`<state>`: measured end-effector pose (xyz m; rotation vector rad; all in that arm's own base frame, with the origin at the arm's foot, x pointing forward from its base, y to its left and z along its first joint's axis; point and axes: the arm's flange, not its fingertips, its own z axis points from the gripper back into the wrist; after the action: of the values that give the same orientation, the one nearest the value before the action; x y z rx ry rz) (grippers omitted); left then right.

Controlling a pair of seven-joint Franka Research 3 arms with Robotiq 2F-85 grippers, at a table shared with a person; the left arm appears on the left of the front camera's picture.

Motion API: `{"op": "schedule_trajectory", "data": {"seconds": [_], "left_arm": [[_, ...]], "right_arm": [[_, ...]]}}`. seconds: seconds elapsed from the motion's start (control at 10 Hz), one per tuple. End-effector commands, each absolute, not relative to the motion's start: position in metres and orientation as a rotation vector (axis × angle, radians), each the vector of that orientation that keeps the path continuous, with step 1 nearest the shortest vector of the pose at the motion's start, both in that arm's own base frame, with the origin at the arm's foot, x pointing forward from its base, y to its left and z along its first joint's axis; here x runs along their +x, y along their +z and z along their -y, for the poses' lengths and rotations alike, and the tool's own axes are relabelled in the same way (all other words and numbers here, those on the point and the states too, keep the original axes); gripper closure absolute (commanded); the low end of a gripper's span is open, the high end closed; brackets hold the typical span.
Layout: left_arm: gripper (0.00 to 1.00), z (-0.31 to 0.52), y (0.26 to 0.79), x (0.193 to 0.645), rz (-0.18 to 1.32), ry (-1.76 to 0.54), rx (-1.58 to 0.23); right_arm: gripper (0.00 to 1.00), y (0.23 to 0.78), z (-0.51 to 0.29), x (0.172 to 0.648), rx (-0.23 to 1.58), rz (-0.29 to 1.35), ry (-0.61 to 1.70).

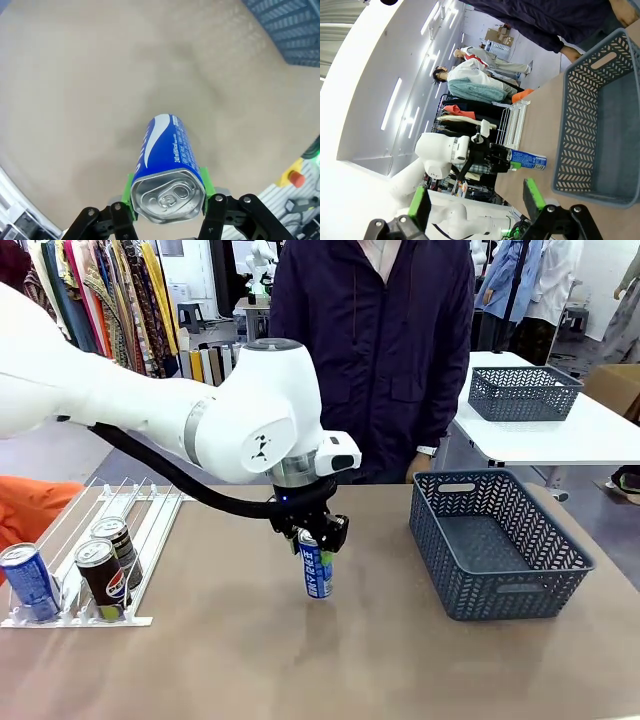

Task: Retrieve and store the cans from the dispenser.
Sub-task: Pick up one can from the Automatic Can Dispenser and place it in the middle of the table.

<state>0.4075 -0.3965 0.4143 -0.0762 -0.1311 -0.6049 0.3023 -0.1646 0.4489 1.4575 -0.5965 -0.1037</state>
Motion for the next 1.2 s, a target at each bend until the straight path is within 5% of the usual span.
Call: {"op": "schedule_trajectory", "data": {"seconds": [0.0, 0.3, 0.4, 0.5, 0.6, 0.8, 1.1], "left_arm": [[1.0, 0.4, 0.404, 0.408, 0.127, -0.583, 0.003], [1.0, 0.402, 0.406, 0.405, 0.117, -0.604, -0.011], [0.69, 0.401, 0.406, 0.404, 0.116, -0.604, -0.007], [0.12, 0.4, 0.406, 0.403, 0.115, -0.609, 0.003], [0.0, 0.397, 0.412, 0.402, 0.136, -0.6, -0.002], [0.0, 0.378, 0.455, 0.39, 0.249, -0.565, -0.048], [0.0, 0.261, 0.562, 0.351, 0.217, -0.581, -0.189]], "right_arm": [[0.0, 0.454, 0.164, 0.303, 1.469, 0.607, -0.1], [0.0, 0.454, 0.164, 0.303, 1.469, 0.607, -0.1], [0.0, 0.454, 0.164, 0.303, 1.469, 0.607, -0.1], [0.0, 0.454, 0.164, 0.303, 1.469, 0.607, -0.1], [0.0, 0.454, 0.164, 0.303, 1.469, 0.607, -0.1], [0.0, 0.454, 0.164, 0.303, 1.469, 0.607, -0.1], [0.0, 0.454, 0.164, 0.303, 1.469, 0.607, -0.1]]}}
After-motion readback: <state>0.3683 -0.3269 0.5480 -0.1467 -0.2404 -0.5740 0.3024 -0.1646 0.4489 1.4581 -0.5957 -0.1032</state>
